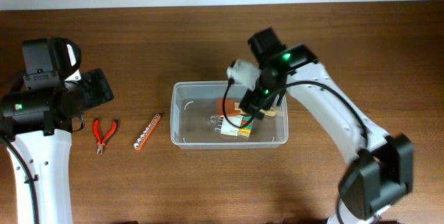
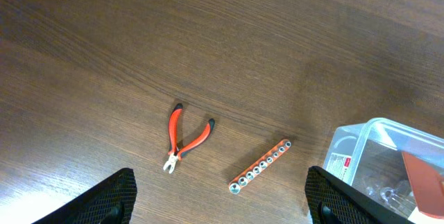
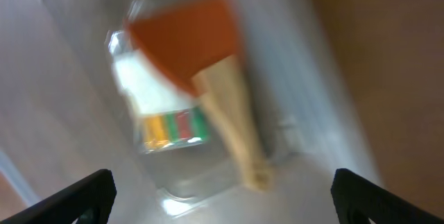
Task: Pack container
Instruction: 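Release the scraper and raise the right gripper away, then lower the left gripper and grasp the orange socket strip, then carry the socket strip with the left gripper into the container, then open the left gripper and withdraw it left toward the pliers, then lower the left gripper and grasp the red-handled pliers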
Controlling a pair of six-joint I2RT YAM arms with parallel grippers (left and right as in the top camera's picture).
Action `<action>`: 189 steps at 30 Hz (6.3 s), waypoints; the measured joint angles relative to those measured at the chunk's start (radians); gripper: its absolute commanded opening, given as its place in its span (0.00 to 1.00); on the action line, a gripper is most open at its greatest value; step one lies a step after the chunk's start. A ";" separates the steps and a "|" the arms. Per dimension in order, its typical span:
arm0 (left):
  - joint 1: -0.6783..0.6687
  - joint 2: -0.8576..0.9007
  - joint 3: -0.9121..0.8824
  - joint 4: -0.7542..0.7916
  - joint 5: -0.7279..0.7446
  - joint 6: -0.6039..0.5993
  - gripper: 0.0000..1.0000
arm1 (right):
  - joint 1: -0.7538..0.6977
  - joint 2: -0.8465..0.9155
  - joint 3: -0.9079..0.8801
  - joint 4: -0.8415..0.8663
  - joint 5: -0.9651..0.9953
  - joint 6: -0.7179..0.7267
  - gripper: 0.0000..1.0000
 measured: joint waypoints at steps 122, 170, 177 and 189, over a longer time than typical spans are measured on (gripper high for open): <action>-0.719 0.356 0.000 0.140 0.144 0.888 0.02 | -0.730 -0.330 0.143 -0.339 0.309 0.937 0.99; -0.054 0.151 0.172 -0.145 0.002 0.477 0.99 | -0.730 -0.330 0.143 -0.332 0.309 0.930 0.99; 0.052 0.123 -0.142 0.077 0.021 0.459 0.99 | -0.730 -0.330 0.143 -0.331 0.309 0.929 0.99; 0.051 0.124 -0.545 0.422 0.064 0.464 0.99 | -0.730 -0.330 0.143 -0.331 0.309 0.929 0.99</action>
